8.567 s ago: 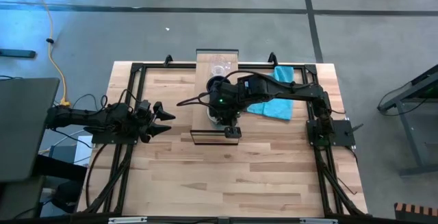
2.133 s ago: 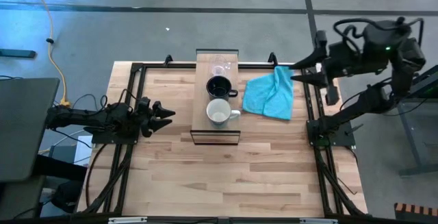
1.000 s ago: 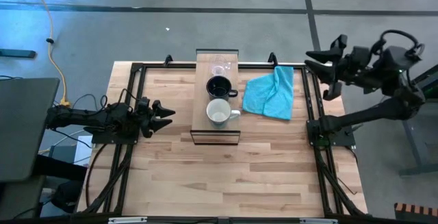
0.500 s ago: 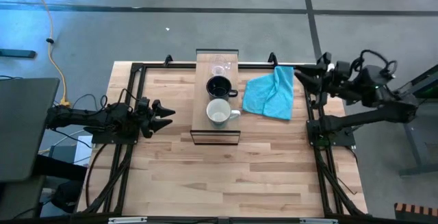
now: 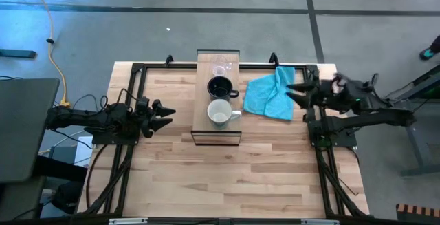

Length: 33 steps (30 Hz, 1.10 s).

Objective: Stack small to large cups/mugs on shelf
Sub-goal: Return to Home Position

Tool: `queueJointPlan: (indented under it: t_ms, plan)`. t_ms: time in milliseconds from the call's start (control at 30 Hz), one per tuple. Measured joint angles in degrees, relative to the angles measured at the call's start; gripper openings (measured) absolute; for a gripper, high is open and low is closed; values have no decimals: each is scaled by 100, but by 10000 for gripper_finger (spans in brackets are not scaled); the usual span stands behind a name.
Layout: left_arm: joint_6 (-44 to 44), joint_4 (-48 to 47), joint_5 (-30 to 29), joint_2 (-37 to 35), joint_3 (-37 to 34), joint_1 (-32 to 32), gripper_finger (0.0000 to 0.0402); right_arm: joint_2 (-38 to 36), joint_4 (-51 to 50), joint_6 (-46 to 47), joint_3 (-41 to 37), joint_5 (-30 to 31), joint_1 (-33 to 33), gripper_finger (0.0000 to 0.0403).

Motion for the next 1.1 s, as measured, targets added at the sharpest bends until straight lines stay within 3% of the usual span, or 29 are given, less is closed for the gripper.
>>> queueJointPlan:
  t_ms: [100,267,400,533,633,767,933,1100]
  plan:
    - [-191,-8,64,2,0,0,271,13,-158,695,-249,-187,-2,115]
    - [-249,-201,193,0,0,0,271,27,372,723,-439,-408,2,115]
    - [-250,-224,97,0,0,0,271,2,532,884,-450,-126,1,115]
    - [-141,-220,96,2,0,0,271,-16,-331,1009,-458,-24,0,115]
    - [149,-164,149,2,0,0,271,-36,-459,1260,-581,665,-2,115]
    - [1070,462,904,0,0,-6,271,-286,273,1037,-1009,994,-4,115]
    - [1684,769,921,0,0,0,271,-717,1536,639,-1739,872,-2,115]
    - [1901,755,923,0,0,0,271,-1049,1752,736,-2190,744,-2,115]
